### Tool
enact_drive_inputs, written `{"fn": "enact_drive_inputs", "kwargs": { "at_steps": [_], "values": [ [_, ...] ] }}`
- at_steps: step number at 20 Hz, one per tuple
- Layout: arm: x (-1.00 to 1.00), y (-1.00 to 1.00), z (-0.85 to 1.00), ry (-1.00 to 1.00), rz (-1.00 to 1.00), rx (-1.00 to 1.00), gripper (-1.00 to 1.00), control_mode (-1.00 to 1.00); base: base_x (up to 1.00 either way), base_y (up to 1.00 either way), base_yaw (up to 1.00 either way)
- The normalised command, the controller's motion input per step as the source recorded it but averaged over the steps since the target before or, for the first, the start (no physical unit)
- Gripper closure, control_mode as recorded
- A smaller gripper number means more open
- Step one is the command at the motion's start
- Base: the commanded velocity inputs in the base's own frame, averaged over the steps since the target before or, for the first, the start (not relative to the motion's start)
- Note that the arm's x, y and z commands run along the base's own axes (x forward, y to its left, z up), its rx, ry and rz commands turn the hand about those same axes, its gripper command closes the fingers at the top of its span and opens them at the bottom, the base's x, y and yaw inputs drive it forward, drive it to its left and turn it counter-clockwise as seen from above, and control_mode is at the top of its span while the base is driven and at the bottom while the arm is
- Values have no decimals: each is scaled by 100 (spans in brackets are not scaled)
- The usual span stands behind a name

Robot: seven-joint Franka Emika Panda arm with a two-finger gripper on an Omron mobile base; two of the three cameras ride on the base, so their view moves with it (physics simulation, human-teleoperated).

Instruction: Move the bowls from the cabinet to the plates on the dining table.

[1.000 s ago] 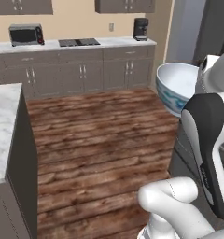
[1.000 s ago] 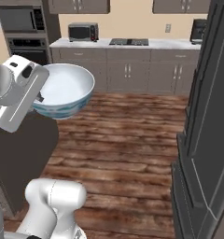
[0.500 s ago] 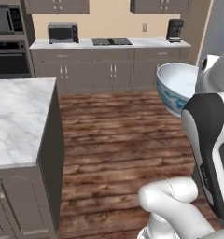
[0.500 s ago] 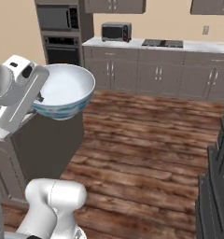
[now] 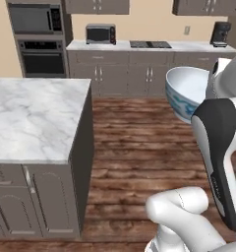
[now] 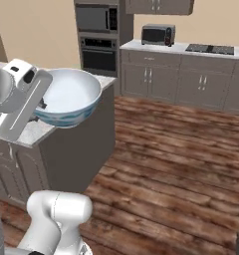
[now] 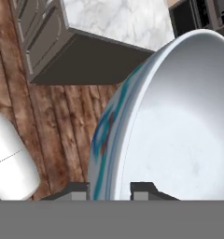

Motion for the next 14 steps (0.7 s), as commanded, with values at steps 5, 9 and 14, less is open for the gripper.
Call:
{"fn": "enact_drive_inputs", "kwargs": {
  "at_steps": [5,9,14],
  "values": [
    [0,0,0,0,0,0,100,100,36,33,28],
    [0,0,0,0,0,0,100,100,34,33,27],
    [0,0,0,0,0,0,100,100,34,34,25]
  ]
}}
